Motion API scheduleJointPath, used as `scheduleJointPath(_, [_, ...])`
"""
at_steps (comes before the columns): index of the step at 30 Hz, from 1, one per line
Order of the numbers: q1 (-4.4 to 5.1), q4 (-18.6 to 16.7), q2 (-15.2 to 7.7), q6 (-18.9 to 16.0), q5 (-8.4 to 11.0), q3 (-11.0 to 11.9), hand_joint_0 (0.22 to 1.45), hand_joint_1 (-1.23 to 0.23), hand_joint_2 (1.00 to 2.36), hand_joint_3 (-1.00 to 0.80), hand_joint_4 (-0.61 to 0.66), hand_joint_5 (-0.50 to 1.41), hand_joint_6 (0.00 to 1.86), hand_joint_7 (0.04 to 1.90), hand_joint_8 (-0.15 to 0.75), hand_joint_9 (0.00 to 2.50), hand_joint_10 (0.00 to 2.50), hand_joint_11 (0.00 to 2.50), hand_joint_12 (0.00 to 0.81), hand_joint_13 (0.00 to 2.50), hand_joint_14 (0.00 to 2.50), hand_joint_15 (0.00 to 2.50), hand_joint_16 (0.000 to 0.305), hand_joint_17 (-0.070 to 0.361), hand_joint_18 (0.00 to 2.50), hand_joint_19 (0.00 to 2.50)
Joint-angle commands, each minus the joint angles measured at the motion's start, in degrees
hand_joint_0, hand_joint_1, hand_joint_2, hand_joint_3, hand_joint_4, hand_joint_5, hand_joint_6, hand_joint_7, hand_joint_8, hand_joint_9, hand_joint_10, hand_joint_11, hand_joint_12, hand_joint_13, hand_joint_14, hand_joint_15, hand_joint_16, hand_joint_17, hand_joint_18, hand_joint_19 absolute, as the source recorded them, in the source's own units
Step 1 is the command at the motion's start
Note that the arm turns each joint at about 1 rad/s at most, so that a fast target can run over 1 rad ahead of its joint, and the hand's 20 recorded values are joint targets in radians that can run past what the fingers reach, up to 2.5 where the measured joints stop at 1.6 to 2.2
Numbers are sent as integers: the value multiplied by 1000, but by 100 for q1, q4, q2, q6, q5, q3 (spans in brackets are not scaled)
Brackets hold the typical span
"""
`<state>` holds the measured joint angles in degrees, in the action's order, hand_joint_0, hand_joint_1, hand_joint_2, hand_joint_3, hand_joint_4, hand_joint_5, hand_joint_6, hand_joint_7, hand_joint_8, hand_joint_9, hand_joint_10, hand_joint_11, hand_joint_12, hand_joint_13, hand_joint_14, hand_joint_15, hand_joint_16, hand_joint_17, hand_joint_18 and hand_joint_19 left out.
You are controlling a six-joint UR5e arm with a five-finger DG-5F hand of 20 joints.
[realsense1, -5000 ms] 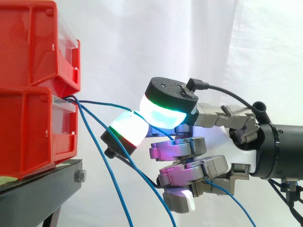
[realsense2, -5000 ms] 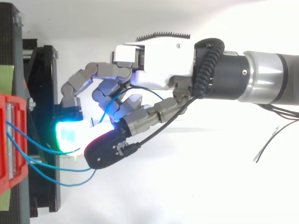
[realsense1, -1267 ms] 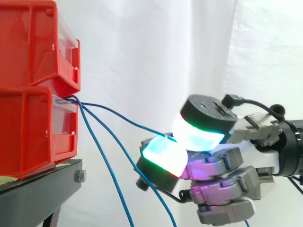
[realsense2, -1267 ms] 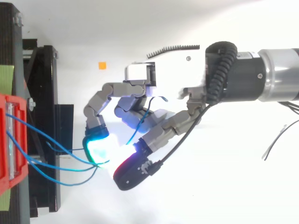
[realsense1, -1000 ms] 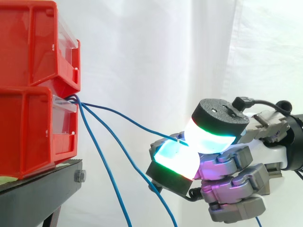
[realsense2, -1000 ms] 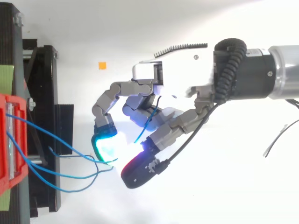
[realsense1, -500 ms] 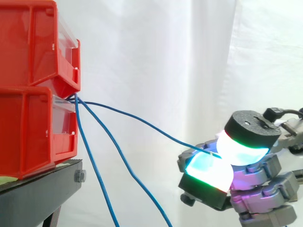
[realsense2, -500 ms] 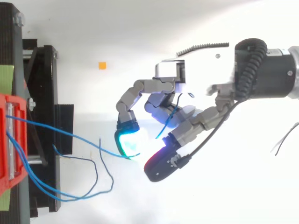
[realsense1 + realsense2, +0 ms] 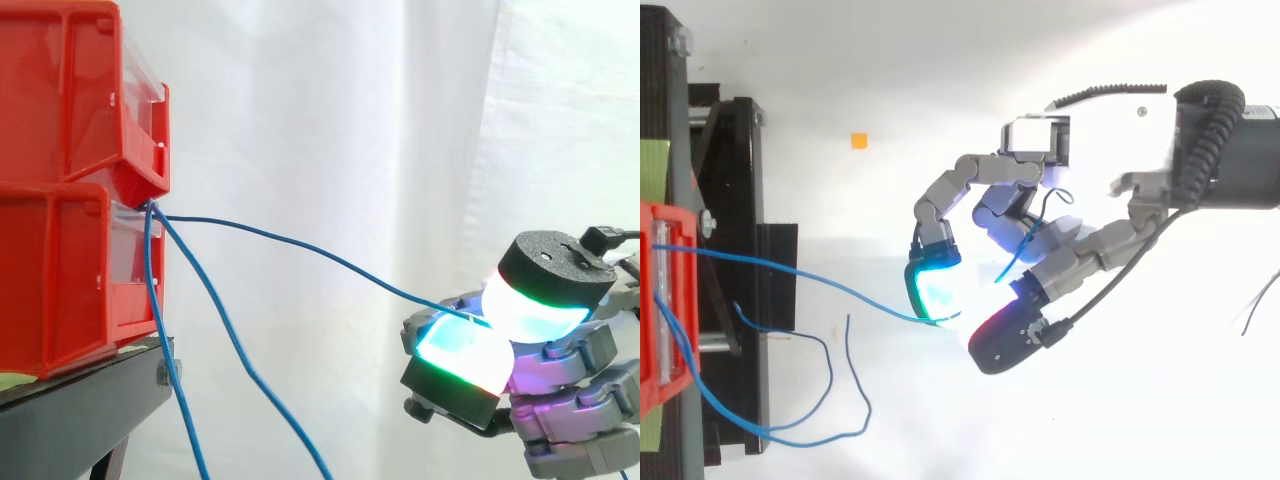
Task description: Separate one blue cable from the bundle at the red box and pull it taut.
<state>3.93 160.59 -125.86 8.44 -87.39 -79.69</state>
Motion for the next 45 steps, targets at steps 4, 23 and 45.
scheduleJointPath(4, [11,-265,0,281,65,-2,602,-872,1005,-26,-114,-23,883,1062,241,936,2500,1243,423,1179,1308,1190,64,144,1204,1513])
scheduleJointPath(23, [2,-265,8,325,73,-2,602,-878,1004,-10,-122,-21,882,1068,242,963,2500,1239,420,1198,1266,1209,65,146,1212,1500])
scheduleJointPath(45, [2,-247,0,325,73,-2,599,-875,1006,-13,-128,-24,884,1053,250,989,2500,1267,424,1204,1230,1219,65,146,1230,1500])
